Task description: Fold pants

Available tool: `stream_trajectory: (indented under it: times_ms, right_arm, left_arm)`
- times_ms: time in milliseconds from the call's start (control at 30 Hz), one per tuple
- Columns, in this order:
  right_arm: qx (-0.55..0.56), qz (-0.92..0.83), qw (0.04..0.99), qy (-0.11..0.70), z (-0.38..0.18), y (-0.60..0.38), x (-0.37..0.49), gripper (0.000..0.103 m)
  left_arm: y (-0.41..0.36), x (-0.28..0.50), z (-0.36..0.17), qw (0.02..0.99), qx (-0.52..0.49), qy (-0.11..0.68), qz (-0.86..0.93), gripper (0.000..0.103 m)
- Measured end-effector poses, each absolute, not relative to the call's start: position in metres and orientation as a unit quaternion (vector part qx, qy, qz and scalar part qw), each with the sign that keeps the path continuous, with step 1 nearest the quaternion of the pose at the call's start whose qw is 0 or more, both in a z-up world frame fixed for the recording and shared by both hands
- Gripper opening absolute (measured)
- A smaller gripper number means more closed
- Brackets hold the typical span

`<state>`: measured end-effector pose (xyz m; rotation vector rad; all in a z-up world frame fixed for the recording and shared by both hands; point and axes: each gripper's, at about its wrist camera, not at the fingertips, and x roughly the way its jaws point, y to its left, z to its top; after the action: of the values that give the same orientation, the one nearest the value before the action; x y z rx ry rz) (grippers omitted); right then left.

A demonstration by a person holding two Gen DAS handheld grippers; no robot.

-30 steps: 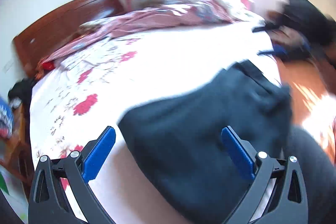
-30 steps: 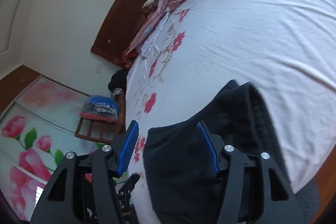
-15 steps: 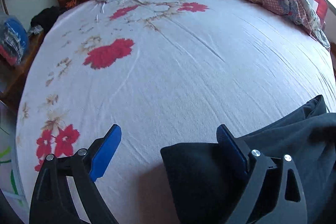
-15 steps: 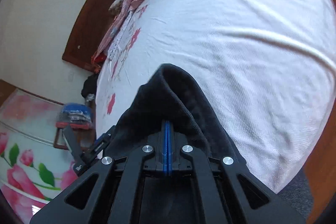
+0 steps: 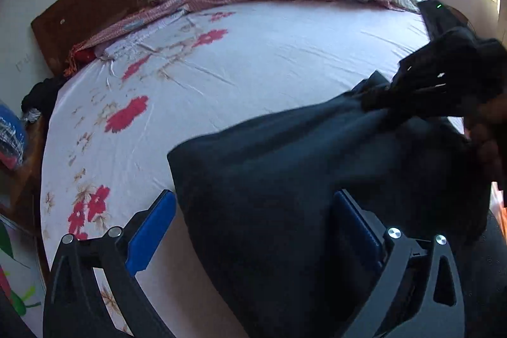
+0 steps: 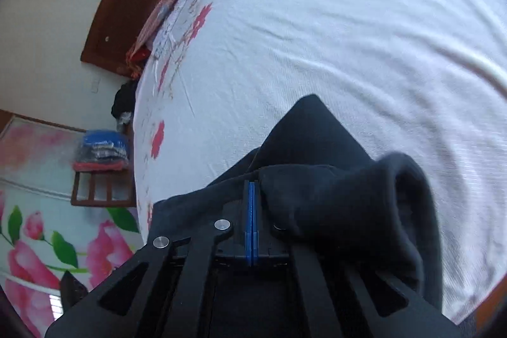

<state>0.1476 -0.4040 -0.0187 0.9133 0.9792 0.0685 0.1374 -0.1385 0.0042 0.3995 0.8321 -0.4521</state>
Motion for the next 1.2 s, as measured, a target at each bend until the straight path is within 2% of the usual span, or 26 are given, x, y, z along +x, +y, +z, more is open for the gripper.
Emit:
stream_trajectory:
  times_ms: [33, 67, 100, 133, 233, 333, 567, 633, 667, 700, 733, 800, 867, 1033, 1100, 1200]
  right_arm:
    - [0.403, 0.040, 0.800, 0.442, 0.001, -0.400, 0.136, 0.008]
    - [0.391, 0.044, 0.805, 0.445, 0.016, -0.397, 0.120, 0.028]
    - [0.389, 0.043, 0.801, 0.453, 0.024, -0.395, 0.102, 0.060]
    - [0.398, 0.041, 0.796, 0.455, 0.029, -0.396, 0.081, 0.068]
    - [0.425, 0.040, 0.775, 0.467, 0.034, -0.391, 0.015, 0.068]
    - [0.438, -0.001, 0.756, 0.487, 0.015, -0.385, -0.031, 0.069]
    - [0.485, 0.012, 0.727, 0.485, -0.025, -0.355, -0.010, 0.068]
    - [0.467, 0.026, 0.745, 0.475, -0.024, -0.348, -0.001, 0.040]
    - [0.460, 0.029, 0.750, 0.475, -0.026, -0.347, 0.002, 0.019]
    - [0.463, 0.029, 0.747, 0.476, -0.028, -0.350, 0.003, 0.009]
    - [0.462, 0.028, 0.745, 0.480, -0.031, -0.353, 0.000, 0.007]
    - [0.456, 0.015, 0.740, 0.494, -0.044, -0.363, -0.014, 0.007]
    - [0.495, 0.003, 0.717, 0.490, -0.065, -0.373, -0.025, 0.007]
    - [0.482, 0.003, 0.722, 0.497, -0.059, -0.372, -0.020, 0.008]
    - [0.455, 0.002, 0.723, 0.520, -0.041, -0.369, -0.016, 0.030]
    - [0.449, 0.017, 0.726, 0.521, -0.003, -0.365, -0.019, 0.033]
  left_arm:
    - [-0.133, 0.137, 0.008, 0.874, 0.178, 0.396, -0.218, 0.099]
    - [-0.129, 0.135, 0.014, 0.876, 0.170, 0.391, -0.225, 0.099]
    - [-0.124, 0.133, 0.022, 0.878, 0.165, 0.385, -0.232, 0.099]
    - [-0.121, 0.132, 0.028, 0.881, 0.170, 0.376, -0.232, 0.100]
    - [-0.109, 0.134, 0.042, 0.887, 0.193, 0.353, -0.225, 0.100]
    - [-0.090, 0.140, 0.055, 0.893, 0.165, 0.357, -0.217, 0.100]
    - [-0.070, 0.140, 0.071, 0.903, 0.159, 0.347, -0.197, 0.100]
    - [-0.066, 0.136, 0.072, 0.904, 0.166, 0.343, -0.193, 0.100]
    - [-0.064, 0.136, 0.072, 0.903, 0.167, 0.347, -0.192, 0.100]
    - [-0.062, 0.136, 0.071, 0.902, 0.167, 0.349, -0.191, 0.100]
    - [-0.061, 0.136, 0.071, 0.901, 0.168, 0.351, -0.190, 0.100]
    - [-0.058, 0.135, 0.070, 0.901, 0.170, 0.352, -0.187, 0.100]
    - [-0.056, 0.135, 0.068, 0.900, 0.164, 0.354, -0.193, 0.100]
    - [-0.065, 0.138, 0.056, 0.893, 0.172, 0.367, -0.195, 0.100]
    - [-0.070, 0.138, 0.053, 0.892, 0.178, 0.368, -0.195, 0.100]
    - [-0.072, 0.133, 0.052, 0.891, 0.174, 0.368, -0.200, 0.100]
